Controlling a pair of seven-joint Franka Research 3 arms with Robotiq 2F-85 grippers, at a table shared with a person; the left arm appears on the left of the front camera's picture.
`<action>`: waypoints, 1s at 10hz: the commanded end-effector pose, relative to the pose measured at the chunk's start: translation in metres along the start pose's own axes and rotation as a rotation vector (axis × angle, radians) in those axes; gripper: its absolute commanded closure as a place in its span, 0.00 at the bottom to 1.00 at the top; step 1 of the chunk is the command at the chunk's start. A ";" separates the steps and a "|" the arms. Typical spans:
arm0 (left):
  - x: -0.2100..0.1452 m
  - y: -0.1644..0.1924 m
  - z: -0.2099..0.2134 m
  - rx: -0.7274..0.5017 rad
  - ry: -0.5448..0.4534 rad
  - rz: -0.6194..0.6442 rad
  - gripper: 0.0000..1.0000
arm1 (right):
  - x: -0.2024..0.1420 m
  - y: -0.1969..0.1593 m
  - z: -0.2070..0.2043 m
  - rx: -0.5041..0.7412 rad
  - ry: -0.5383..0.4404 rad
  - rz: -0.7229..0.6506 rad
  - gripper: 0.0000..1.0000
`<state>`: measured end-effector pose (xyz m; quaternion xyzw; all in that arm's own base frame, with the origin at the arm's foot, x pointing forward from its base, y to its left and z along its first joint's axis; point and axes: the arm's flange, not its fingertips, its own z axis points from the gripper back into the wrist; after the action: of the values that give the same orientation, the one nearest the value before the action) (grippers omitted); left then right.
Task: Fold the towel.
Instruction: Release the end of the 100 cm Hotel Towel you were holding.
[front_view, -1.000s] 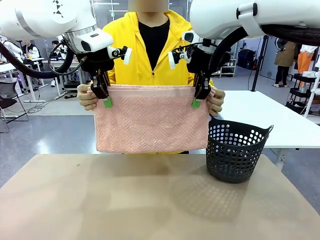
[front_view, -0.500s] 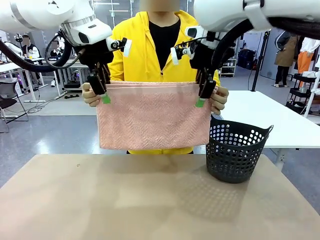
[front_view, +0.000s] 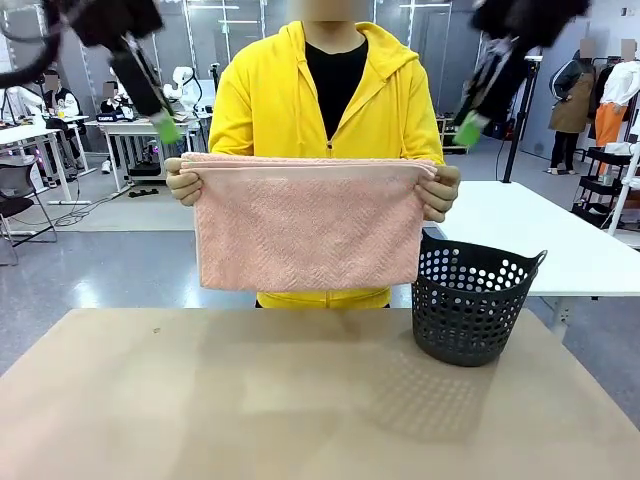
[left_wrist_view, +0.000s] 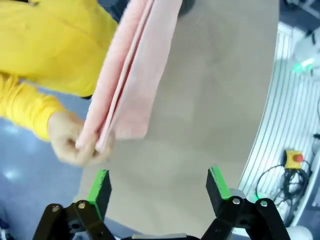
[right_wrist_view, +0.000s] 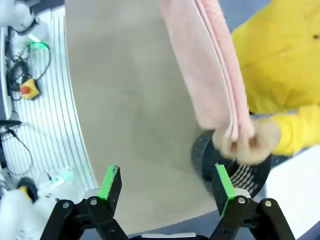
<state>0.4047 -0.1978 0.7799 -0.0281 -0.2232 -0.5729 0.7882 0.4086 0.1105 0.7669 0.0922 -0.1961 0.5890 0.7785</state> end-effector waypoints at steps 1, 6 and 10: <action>-0.040 -0.019 0.015 0.041 -0.009 0.191 0.06 | -0.028 0.009 0.018 -0.075 -0.075 -0.279 0.09; -0.086 -0.035 0.035 0.267 -0.075 0.674 0.06 | -0.056 0.030 0.028 -0.239 -0.143 -0.603 0.09; -0.087 -0.025 0.047 0.197 -0.047 0.659 0.06 | -0.058 0.020 0.044 -0.184 -0.137 -0.582 0.09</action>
<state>0.3455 -0.1161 0.7799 -0.0339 -0.2839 -0.2544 0.9239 0.3676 0.0498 0.7765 0.1116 -0.2711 0.3153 0.9026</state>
